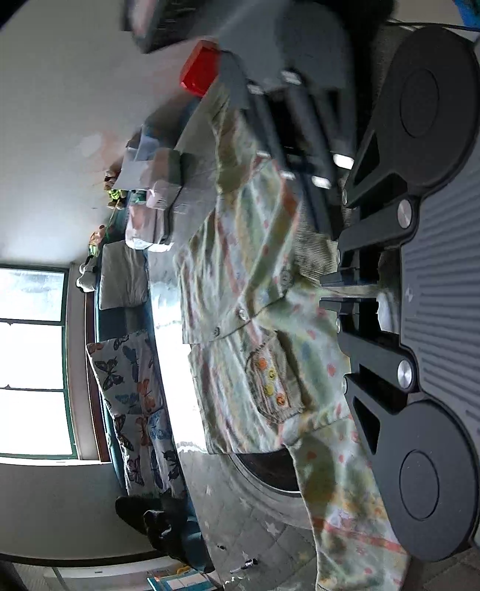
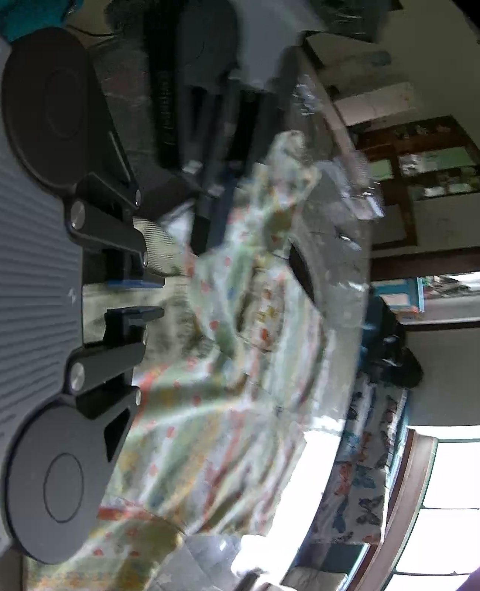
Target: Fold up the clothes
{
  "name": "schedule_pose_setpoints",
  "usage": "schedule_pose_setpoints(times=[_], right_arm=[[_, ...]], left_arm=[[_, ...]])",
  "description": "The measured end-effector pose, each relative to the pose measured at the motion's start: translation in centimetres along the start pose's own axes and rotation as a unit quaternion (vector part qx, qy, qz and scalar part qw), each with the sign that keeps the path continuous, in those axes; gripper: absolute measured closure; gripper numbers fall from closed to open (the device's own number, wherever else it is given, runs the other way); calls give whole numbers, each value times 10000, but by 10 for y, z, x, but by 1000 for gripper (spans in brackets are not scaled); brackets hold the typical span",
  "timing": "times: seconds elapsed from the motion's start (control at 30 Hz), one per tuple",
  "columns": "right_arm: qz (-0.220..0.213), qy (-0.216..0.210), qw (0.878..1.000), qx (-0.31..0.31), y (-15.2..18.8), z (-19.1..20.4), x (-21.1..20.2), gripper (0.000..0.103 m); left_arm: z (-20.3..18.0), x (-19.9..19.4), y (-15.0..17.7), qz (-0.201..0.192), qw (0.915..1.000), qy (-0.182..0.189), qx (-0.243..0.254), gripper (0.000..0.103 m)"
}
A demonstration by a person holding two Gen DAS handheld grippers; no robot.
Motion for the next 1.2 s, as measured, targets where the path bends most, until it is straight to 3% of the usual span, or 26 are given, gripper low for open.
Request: schedule_pose_setpoints(times=[0.13, 0.2, 0.37, 0.47, 0.67, 1.0, 1.2], right_arm=[[-37, 23, 10000, -58, 6, 3, -7, 85], [-177, 103, 9998, 27, 5, -2, -18, 71], [-339, 514, 9972, 421, 4, -39, -26, 69], [-329, 735, 9950, 596, 4, -62, -20, 62], [-307, 1175, 9881, 944, 3, -108, -9, 62], [-186, 1822, 9729, 1409, 9, -167, -4, 61], [-371, 1632, 9780, 1249, -8, -161, -6, 61]], left_arm=[[-3, 12, -5, 23, 10000, 15, -46, 95], [-3, 18, -7, 39, 9999, 38, -94, 95], [-11, 30, -13, 30, 9998, 164, -104, 95], [-23, 39, -11, 104, 9996, 272, -4, 95], [-36, 48, 2, 332, 9985, 417, 148, 95], [-40, 45, 9, 377, 9972, 605, 245, 95], [-43, 43, 2, 435, 9962, 643, 389, 95]])
Point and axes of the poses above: each gripper's, at about its wrist camera, not at the fingertips, and x roughly the way its jaws point, z to its left, y to its underside, the point moved 9 cm from there along x, roughly the way its jaws point, and after that the axes turned 1 degree about z, right-handed, at the moved point
